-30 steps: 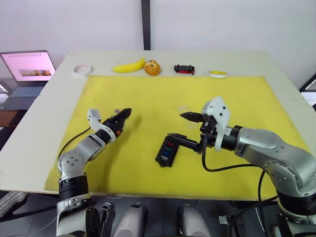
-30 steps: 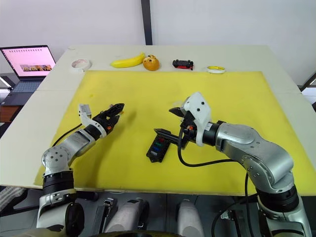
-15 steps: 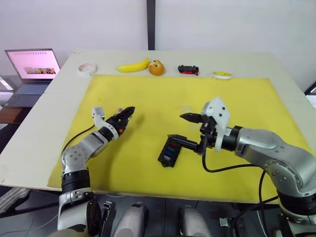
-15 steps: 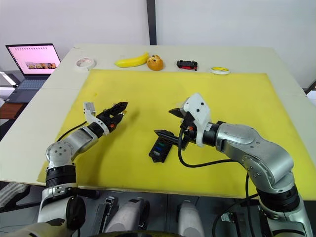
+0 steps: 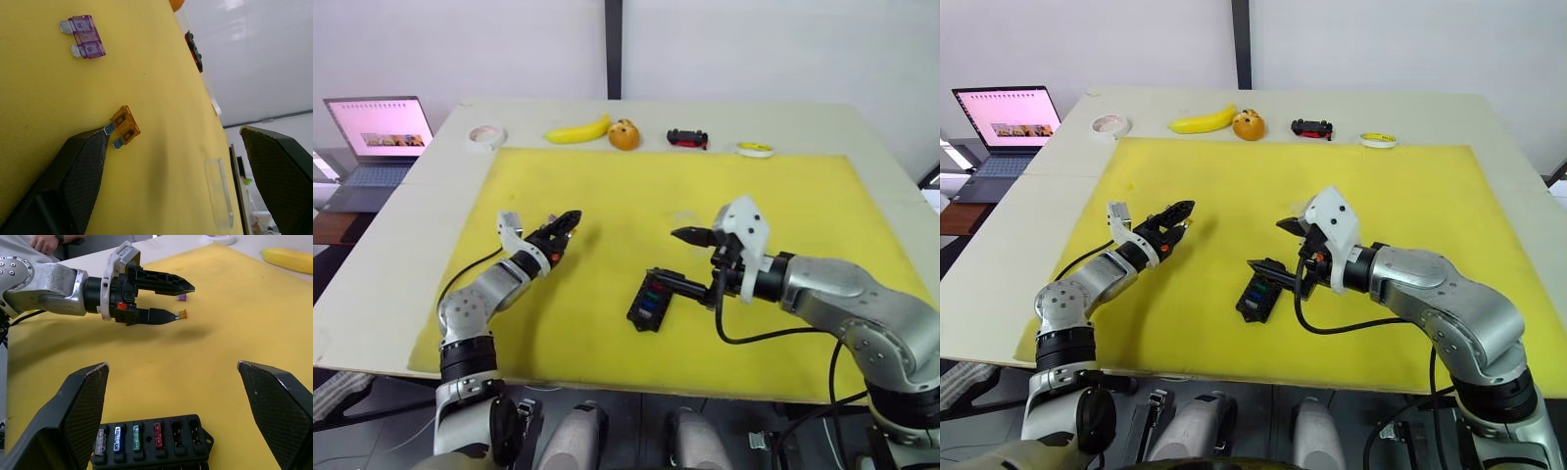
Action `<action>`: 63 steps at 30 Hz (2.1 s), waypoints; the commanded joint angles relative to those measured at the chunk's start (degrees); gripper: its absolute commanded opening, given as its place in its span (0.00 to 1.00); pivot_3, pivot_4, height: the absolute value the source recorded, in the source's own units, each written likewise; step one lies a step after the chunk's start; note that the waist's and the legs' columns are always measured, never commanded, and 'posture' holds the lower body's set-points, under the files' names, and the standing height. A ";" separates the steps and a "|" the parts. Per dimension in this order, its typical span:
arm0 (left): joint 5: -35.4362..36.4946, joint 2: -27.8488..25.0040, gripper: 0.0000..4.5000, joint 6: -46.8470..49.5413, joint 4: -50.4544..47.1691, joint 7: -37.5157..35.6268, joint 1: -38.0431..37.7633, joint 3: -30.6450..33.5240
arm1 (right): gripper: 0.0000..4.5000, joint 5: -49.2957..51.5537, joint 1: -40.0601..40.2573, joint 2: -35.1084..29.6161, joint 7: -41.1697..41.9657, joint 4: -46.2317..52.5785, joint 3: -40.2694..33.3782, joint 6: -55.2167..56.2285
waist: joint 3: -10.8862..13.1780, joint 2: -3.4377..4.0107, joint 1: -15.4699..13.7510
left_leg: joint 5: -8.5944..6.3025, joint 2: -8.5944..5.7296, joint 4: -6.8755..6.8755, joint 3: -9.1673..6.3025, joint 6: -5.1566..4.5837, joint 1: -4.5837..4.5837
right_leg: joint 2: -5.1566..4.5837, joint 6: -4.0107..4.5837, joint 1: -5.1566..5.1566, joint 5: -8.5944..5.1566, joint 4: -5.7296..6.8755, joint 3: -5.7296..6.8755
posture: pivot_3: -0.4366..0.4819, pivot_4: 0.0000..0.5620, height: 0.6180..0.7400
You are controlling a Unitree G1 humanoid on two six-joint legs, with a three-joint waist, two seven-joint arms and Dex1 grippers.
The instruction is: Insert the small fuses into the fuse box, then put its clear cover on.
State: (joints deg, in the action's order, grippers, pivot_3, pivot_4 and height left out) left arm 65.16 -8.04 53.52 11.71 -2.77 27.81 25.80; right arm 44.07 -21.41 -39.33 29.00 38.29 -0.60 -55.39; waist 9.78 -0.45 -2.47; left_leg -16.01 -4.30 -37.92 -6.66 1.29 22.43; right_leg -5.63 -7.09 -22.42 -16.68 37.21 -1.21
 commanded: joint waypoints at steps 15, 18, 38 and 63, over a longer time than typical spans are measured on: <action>-1.56 1.81 0.88 0.85 3.81 3.54 -0.76 0.64 | 1.00 0.69 0.34 -1.32 0.03 2.95 -1.98 0.32 | 0.00 0.00 0.02 | -0.01 0.00 0.02 -0.02 -0.01 0.00 | 0.00 -0.01 0.02 0.00 -0.05 0.02 | 0.48 0.27 1.00; -1.33 2.13 0.88 0.62 3.78 4.05 -0.76 1.15 | 1.00 0.73 0.13 -1.56 0.21 2.83 -1.94 0.35 | 0.00 0.00 0.06 | -0.01 0.00 0.02 -0.02 -0.01 0.00 | -0.01 -0.01 0.01 0.00 -0.06 0.02 | 0.48 0.27 1.00; -1.43 2.95 0.58 0.86 3.66 5.19 -1.01 1.90 | 1.00 1.13 -0.29 -1.95 0.15 2.27 -2.03 0.19 | 0.01 -0.02 0.10 | -0.02 0.00 0.15 -0.01 -0.02 0.02 | -0.02 -0.02 -0.04 -0.01 -0.18 0.02 | 0.48 0.27 1.00; -2.86 2.85 0.27 0.67 5.95 3.85 -0.24 1.99 | 1.00 1.66 -0.30 -2.44 -0.22 2.14 -2.72 0.17 | 0.01 -0.02 0.10 | 0.12 0.00 0.62 -0.02 0.19 -0.01 | -0.03 -0.02 -0.23 -0.01 -0.18 0.02 | 0.48 0.27 1.00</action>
State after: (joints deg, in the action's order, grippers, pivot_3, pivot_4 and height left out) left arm 63.65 -6.05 53.38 14.68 0.08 28.73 28.45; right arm 45.18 -20.91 -41.43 28.83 38.67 -1.06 -55.49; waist 9.79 -0.47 -2.36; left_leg -15.89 -4.30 -37.29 -6.67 1.48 22.43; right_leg -5.66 -7.11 -22.65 -16.68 37.03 -1.19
